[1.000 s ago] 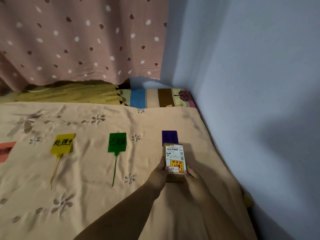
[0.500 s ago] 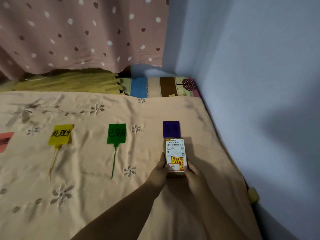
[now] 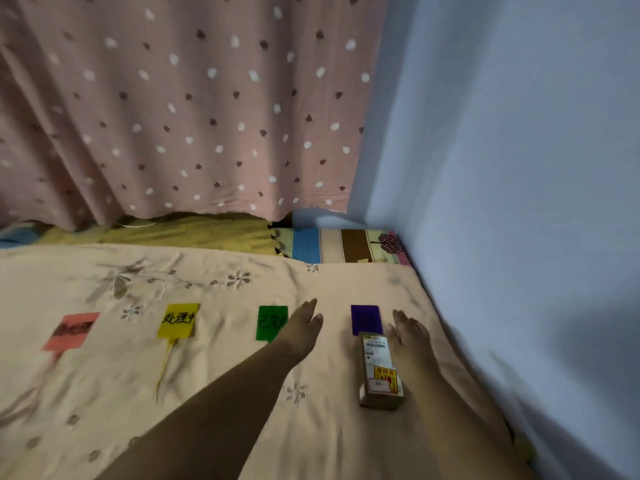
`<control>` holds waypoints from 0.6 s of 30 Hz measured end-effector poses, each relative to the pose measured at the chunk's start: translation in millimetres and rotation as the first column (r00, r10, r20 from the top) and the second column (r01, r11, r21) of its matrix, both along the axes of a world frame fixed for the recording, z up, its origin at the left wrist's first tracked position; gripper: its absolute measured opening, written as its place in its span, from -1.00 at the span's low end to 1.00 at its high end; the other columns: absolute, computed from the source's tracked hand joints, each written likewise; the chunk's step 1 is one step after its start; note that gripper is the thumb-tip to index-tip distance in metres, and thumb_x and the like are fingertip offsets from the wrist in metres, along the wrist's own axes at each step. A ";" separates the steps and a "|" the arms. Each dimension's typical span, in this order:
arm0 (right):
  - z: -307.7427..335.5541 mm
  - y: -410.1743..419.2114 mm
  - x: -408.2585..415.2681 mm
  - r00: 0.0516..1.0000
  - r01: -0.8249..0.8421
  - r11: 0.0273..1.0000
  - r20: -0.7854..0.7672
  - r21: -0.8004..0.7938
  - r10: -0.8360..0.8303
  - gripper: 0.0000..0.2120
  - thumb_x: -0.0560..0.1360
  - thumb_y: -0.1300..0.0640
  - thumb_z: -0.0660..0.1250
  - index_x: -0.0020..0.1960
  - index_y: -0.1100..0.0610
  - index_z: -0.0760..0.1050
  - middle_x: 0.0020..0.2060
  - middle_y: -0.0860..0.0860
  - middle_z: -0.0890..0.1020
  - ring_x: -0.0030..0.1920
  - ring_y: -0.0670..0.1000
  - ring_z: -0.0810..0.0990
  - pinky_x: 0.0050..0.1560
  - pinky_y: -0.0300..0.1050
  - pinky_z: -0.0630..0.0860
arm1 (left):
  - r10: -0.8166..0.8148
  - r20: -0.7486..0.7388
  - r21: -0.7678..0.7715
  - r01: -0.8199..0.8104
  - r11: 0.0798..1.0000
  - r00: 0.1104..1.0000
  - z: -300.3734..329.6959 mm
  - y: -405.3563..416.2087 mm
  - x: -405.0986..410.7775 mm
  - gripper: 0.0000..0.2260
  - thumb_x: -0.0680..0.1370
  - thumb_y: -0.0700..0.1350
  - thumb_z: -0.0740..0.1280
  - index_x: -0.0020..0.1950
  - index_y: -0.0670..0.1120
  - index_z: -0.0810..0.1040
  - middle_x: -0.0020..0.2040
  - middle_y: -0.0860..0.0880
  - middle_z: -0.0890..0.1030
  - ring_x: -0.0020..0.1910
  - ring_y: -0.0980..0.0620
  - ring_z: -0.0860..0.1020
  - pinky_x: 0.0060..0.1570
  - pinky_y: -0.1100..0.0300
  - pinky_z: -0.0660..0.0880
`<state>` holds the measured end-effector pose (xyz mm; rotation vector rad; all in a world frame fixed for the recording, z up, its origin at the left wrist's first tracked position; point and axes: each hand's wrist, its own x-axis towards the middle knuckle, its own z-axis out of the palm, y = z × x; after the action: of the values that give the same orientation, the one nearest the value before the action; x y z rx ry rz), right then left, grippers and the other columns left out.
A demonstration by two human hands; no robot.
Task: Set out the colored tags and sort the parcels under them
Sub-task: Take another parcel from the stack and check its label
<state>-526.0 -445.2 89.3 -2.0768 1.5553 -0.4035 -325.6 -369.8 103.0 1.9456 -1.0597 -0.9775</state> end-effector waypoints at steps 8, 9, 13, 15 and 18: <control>107.7 43.4 89.8 0.986 -0.136 0.968 -0.121 -0.212 0.112 -0.53 0.68 -0.05 -0.05 0.55 0.04 0.18 0.54 -0.01 0.23 0.55 0.05 0.12 0.52 -0.03 0.07 | 0.034 0.510 -0.046 -0.012 0.999 0.860 101.4 75.6 120.7 -0.54 0.69 0.00 0.03 0.59 -0.05 0.12 0.61 -0.10 0.08 0.59 -0.04 0.02 0.52 0.04 0.08; 118.5 57.4 103.1 0.987 -0.144 0.964 -0.108 -0.222 0.123 -0.54 0.68 -0.04 -0.05 0.54 0.05 0.21 0.53 0.00 0.25 0.54 0.06 0.15 0.52 -0.03 0.09 | 0.035 0.519 -0.040 -0.016 0.999 0.854 106.9 91.7 133.6 -0.54 0.69 0.00 0.02 0.59 -0.06 0.12 0.60 -0.10 0.09 0.59 -0.05 0.03 0.52 0.04 0.09; 142.6 108.3 158.8 0.976 -0.207 0.950 -0.120 -0.235 0.183 -0.37 0.64 -0.17 -0.26 0.49 0.10 0.30 0.47 0.05 0.35 0.48 0.09 0.26 0.50 -0.02 0.14 | 0.029 0.557 -0.018 -0.024 1.000 0.830 126.9 157.1 176.1 -0.52 0.68 0.02 0.00 0.59 -0.08 0.10 0.60 -0.12 0.11 0.58 -0.11 0.04 0.52 -0.02 0.11; 154.1 140.6 186.3 0.972 -0.224 0.950 -0.120 -0.216 0.201 -0.37 0.63 -0.18 -0.28 0.52 0.07 0.23 0.51 0.02 0.30 0.51 0.07 0.20 0.52 -0.01 0.12 | 0.058 0.574 -0.029 -0.051 0.998 0.817 141.4 192.3 196.3 -0.53 0.69 0.02 0.01 0.59 -0.07 0.12 0.60 -0.12 0.11 0.59 -0.10 0.03 0.51 -0.02 0.11; 171.2 186.8 223.0 0.955 -0.288 0.935 -0.133 -0.207 0.264 -0.52 0.68 -0.05 -0.11 0.55 0.05 0.17 0.53 0.01 0.24 0.54 0.07 0.14 0.52 -0.01 0.06 | 0.093 0.572 -0.031 -0.092 0.995 0.815 159.9 243.7 225.4 -0.53 0.68 0.04 0.01 0.59 -0.05 0.13 0.60 -0.09 0.11 0.59 -0.09 0.01 0.52 -0.07 0.08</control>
<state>-303.0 -258.4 260.5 -2.4862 1.2931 -0.3880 -100.1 -126.2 262.9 2.3350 -1.2632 -0.3205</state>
